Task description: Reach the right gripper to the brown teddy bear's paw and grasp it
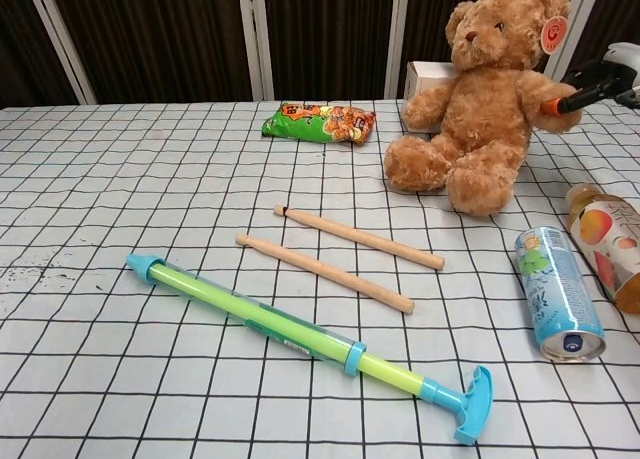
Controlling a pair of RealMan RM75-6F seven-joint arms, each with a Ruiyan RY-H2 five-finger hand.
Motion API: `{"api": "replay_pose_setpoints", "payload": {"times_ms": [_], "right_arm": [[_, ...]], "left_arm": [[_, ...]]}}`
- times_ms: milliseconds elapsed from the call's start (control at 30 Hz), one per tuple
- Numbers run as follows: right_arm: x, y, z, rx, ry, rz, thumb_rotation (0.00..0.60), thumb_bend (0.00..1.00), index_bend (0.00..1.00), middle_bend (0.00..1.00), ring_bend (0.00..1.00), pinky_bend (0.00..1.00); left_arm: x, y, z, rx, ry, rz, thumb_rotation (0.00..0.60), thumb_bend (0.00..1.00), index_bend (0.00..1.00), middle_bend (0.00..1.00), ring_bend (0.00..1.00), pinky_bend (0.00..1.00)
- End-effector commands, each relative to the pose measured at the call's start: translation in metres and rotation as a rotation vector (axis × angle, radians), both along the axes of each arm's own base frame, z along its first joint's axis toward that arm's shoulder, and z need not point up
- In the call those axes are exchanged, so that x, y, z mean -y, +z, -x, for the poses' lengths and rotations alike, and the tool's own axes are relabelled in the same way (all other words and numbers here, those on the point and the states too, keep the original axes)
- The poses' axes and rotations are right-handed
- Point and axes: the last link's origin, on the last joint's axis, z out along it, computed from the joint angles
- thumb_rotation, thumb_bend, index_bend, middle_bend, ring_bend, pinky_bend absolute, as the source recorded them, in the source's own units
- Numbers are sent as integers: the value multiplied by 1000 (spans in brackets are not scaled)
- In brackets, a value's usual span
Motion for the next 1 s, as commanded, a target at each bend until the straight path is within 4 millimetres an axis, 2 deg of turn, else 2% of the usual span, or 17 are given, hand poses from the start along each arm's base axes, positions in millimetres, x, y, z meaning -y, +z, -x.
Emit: {"api": "replay_pose_setpoints", "payload": {"times_ms": [33,200,467,767,833,900,967,1000], "right_arm": [[-4,-3,8,-7,-21,-16,600,431,638,608,391,0],[-7,-5,18,-6,-54,-28,600,438,638,608,391,0],[-3,5,6,-22,-7,-5,600,447,638,608,391,0],[-12,0,21,-19,-50,-39,600,446,623,606,391,0],[-12,1,20,-14,-41,-39,600,436,545,557,374,0],[-13,2,18,-19,-24,-49,600,402,428,453,319,0],[-14,3,18,-26,-11,-67,600,339,248,282,204,0],[-16,3,18,-34,-3,-82,600,321,181,229,166,0]], "left_arm": [[0,0,0,-1,0,1,600,312,229,0,0,118],[1,1,0,3,-1,-6,600,313,229,0,0,118],[0,1,1,4,1,-1,600,313,229,0,0,118],[1,2,1,8,1,-5,600,313,229,0,0,118],[1,3,1,8,1,-5,600,313,229,0,0,118],[1,2,1,9,0,-4,600,313,229,0,0,118],[1,2,1,11,1,-2,600,313,229,0,0,118],[0,2,1,11,2,-1,600,313,229,0,0,118]]}}
